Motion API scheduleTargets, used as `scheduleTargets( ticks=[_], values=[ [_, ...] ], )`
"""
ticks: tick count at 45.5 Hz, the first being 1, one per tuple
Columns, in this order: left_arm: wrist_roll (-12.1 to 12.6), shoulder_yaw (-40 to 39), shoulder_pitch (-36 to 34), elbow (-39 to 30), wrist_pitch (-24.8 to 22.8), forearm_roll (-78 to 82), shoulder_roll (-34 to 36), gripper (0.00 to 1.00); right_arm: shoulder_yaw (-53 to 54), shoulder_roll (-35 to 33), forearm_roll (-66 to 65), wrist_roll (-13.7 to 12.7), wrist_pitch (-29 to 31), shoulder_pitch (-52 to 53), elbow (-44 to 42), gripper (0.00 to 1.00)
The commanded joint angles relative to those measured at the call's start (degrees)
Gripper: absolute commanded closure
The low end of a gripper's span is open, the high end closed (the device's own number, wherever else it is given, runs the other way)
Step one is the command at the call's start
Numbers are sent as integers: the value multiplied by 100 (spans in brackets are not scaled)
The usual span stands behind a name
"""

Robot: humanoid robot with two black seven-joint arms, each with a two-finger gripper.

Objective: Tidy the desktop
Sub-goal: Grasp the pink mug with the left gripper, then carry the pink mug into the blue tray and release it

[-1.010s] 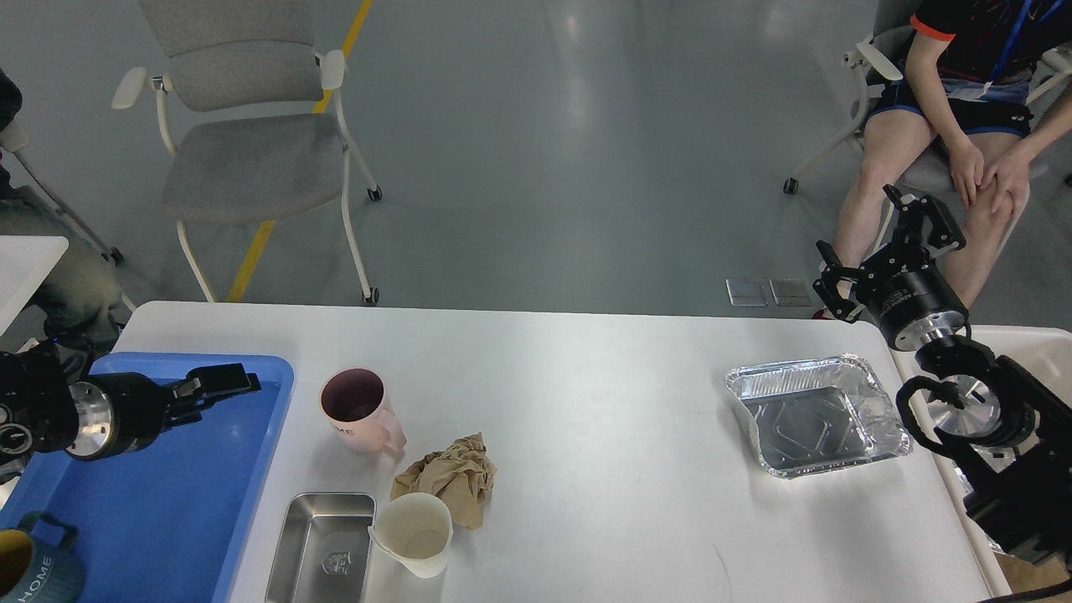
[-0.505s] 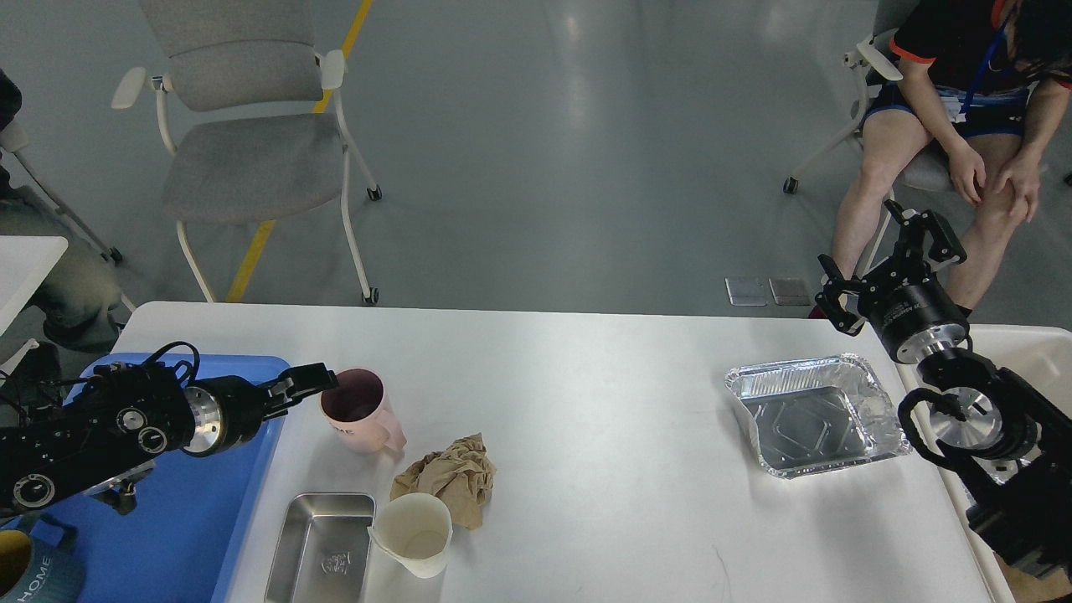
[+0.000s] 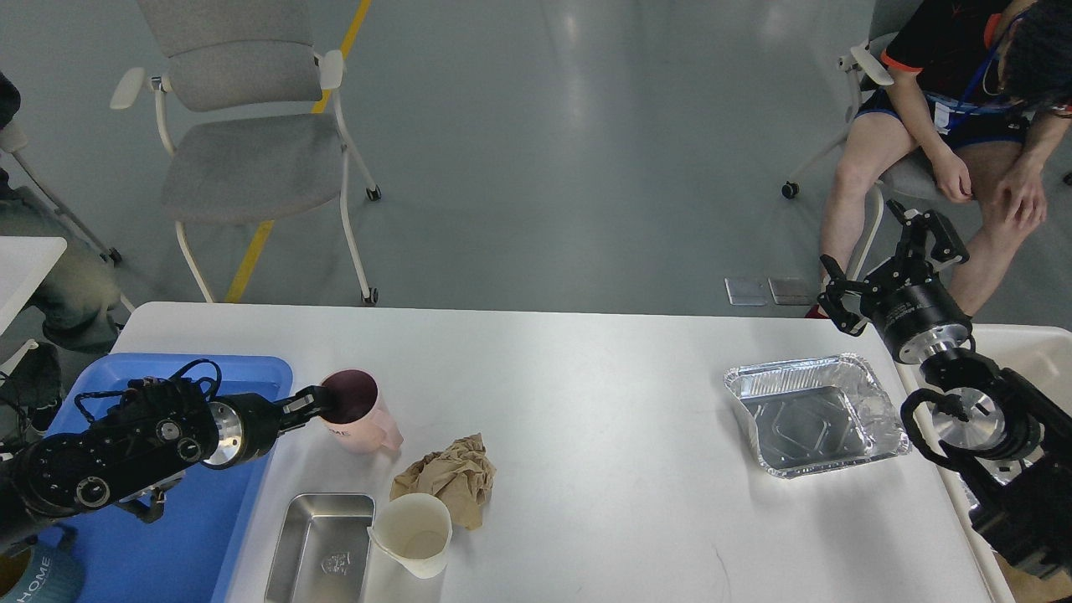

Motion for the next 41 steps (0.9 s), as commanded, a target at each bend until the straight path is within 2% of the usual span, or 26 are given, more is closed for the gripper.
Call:
scheduleTargets(
  ticks=[1,4,5,14,20,26,36,41],
  values=[
    [73,-9,-17,1,-45,-74,-126,82,0,7,0,0,0,-20,44,0],
    [82,-9,-9,1,-89,-92,-152,98,0,7,0,0,0,-28,44,0],
    [82,-9,-8,1,-97,-92,-152,99,0,7,0,0,0,-28,44,0],
    [65,-18,-26,-34,-115,-92,-143,100,9,7,0,0,0,-28,44,0],
    [109,0,-105,-358,-185,-92,119,100,0,7,0,0,0,-28,44,0],
    [249,-35,-263,-1280,-457,-92,1191,100,0,7,0,0,0,-28,44,0],
    [267,-62,-386,-2942,-616,-101,3054,100,0,165,-9,0,0,-37,35,0],
    [241,-123,-413,-3689,-923,-92,4144,100,0,165,-9,0,0,-28,27,0]
  ],
)
